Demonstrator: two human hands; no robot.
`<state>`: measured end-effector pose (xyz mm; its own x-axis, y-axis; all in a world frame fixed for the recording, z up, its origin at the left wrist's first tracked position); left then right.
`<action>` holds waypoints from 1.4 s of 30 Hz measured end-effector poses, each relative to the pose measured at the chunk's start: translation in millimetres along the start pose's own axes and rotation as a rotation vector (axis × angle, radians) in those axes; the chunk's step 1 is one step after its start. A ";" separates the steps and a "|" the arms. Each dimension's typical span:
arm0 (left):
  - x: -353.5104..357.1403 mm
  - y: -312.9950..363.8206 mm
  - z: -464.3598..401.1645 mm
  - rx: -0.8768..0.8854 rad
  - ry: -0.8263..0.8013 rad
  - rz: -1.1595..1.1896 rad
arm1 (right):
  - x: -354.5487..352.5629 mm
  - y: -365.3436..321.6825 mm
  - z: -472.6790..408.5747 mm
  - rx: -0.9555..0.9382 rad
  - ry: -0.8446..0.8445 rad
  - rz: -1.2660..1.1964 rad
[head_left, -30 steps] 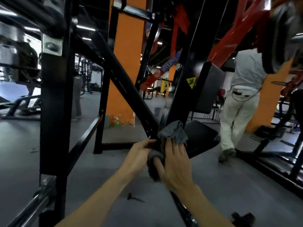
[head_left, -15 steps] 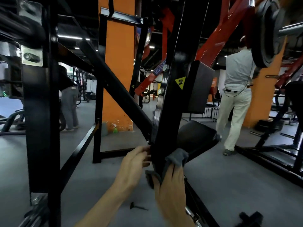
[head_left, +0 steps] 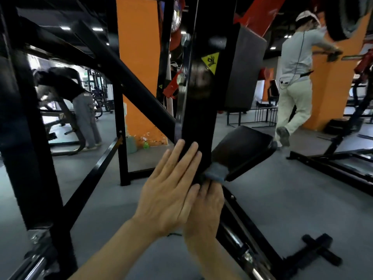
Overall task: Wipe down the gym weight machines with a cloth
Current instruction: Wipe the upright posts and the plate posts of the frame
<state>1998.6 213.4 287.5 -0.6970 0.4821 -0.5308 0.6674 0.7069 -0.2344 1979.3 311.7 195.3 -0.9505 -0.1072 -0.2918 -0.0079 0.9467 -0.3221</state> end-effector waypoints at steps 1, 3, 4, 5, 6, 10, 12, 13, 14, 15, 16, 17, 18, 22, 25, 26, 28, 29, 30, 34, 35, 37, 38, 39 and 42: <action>0.8 -1.3 4.0 0.019 -0.034 -0.071 | 10.5 21.1 28.4 0.040 -0.063 0.044; 0.2 -4.4 6.4 0.059 -0.092 -0.212 | 20.5 60.4 72.7 0.064 -0.156 0.074; -0.3 -6.4 6.5 0.080 -0.114 -0.280 | 22.0 73.3 84.3 0.081 -0.202 0.083; -1.1 -8.2 6.1 0.102 -0.131 -0.340 | 23.3 81.2 88.6 0.097 -0.222 0.079; -0.8 -9.0 4.9 0.137 -0.139 -0.399 | 21.3 81.9 83.1 0.115 -0.215 0.058; 6.2 -5.1 -5.0 0.382 -0.203 -0.542 | 3.8 27.2 22.7 0.095 -0.061 -0.095; 14.6 2.7 -13.4 0.453 -0.231 -0.565 | 1.8 12.4 9.4 0.069 0.048 -0.143; 18.1 5.9 -14.8 0.465 -0.237 -0.575 | 3.6 12.8 12.3 0.049 0.092 -0.153; 21.3 8.2 -14.5 0.469 -0.242 -0.590 | 6.8 18.2 19.9 0.025 0.116 -0.156; 26.0 12.2 -14.4 0.476 -0.253 -0.599 | 12.7 30.8 31.3 0.003 0.114 -0.151; 31.4 17.6 -14.4 0.488 -0.276 -0.599 | 19.8 48.5 44.5 -0.004 0.077 -0.132; 36.7 24.0 -14.3 0.499 -0.299 -0.597 | 26.0 68.8 60.5 0.017 0.020 -0.105; 41.5 29.4 -13.7 0.505 -0.314 -0.597 | 31.0 91.4 77.6 0.066 -0.053 -0.078; 50.6 42.4 -9.4 0.502 -0.369 -0.634 | 39.1 155.5 131.0 0.339 -0.383 -0.048; 55.2 53.4 -5.2 0.531 -0.396 -0.638 | 35.1 141.0 127.1 0.444 -0.447 -0.077; 57.3 55.3 -3.5 0.534 -0.392 -0.639 | 32.4 123.3 115.6 0.438 -0.422 -0.105; 62.0 57.4 -1.9 0.529 -0.409 -0.639 | 26.4 83.2 87.2 0.344 -0.274 -0.153; 64.4 58.0 -2.1 0.530 -0.417 -0.640 | 22.5 68.1 75.0 0.302 -0.166 -0.204; 66.1 57.8 -2.4 0.530 -0.420 -0.640 | 19.2 60.0 64.9 0.278 -0.080 -0.252; 70.1 56.0 0.4 0.560 -0.447 -0.667 | 24.1 100.9 76.3 0.099 -0.164 -0.218; 70.4 56.5 0.5 0.561 -0.468 -0.670 | 29.0 124.9 85.9 0.111 -0.315 -0.218; 71.6 56.6 0.3 0.566 -0.487 -0.667 | 35.1 177.1 106.7 0.195 -0.675 -0.163; 72.0 56.3 0.5 0.566 -0.485 -0.664 | 35.1 197.7 113.9 0.203 -0.826 -0.133; 72.5 56.3 0.5 0.564 -0.482 -0.662 | 34.1 212.6 117.6 0.201 -0.933 -0.132; 73.9 57.8 -0.3 0.562 -0.493 -0.669 | 33.1 226.9 115.3 0.288 -1.002 -0.171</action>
<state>1985.5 290.1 234.9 -0.8728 -0.2832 -0.3974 0.2938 0.3453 -0.8913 1981.8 487.9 8.8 -0.2517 -0.5585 -0.7904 0.0819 0.8015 -0.5924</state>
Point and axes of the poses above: each hand's wrist, its own z-axis away from the middle knuckle, its own x-axis out of the palm, y = z × x, the point moved 3 cm from there along -z, towards the middle knuckle, and after that the axes turned 4 degrees about -x, right-handed, at the moved point
